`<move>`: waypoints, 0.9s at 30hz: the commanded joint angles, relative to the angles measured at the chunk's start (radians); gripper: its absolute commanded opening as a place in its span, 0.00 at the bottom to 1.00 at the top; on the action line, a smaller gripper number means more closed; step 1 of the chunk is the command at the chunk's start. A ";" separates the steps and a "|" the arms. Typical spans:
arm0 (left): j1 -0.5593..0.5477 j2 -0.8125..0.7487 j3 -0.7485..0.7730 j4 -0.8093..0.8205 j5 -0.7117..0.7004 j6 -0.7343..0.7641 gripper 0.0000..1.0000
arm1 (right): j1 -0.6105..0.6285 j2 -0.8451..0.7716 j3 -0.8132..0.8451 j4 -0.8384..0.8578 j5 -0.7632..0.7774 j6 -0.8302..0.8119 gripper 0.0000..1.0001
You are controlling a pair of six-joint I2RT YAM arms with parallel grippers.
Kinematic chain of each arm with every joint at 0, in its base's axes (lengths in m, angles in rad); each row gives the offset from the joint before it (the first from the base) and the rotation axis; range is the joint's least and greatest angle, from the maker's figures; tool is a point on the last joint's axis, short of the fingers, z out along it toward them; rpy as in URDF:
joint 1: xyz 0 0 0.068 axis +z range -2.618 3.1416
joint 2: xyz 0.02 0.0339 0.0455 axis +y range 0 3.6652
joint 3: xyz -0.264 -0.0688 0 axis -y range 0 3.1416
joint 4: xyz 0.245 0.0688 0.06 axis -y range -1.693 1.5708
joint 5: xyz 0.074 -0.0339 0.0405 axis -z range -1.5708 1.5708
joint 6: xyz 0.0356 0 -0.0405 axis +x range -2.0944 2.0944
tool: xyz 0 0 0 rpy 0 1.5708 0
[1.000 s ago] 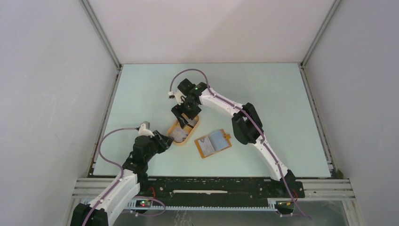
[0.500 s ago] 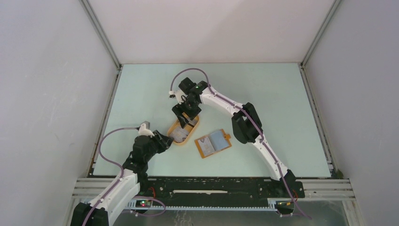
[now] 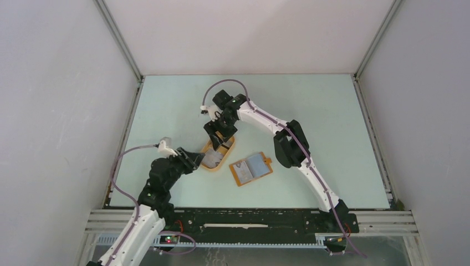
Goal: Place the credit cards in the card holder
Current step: Pick up the credit card from the storage box.
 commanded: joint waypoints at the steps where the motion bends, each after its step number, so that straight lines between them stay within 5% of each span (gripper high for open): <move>1: 0.002 0.021 0.086 0.062 0.051 -0.043 0.47 | 0.002 0.054 0.003 -0.046 0.002 0.007 0.83; 11: 0.001 0.215 0.074 0.270 0.086 -0.165 0.58 | -0.003 0.055 0.002 -0.038 -0.009 0.020 0.78; 27: -0.056 0.522 0.106 0.409 -0.006 -0.252 0.59 | -0.042 0.073 0.000 -0.037 -0.072 0.042 0.73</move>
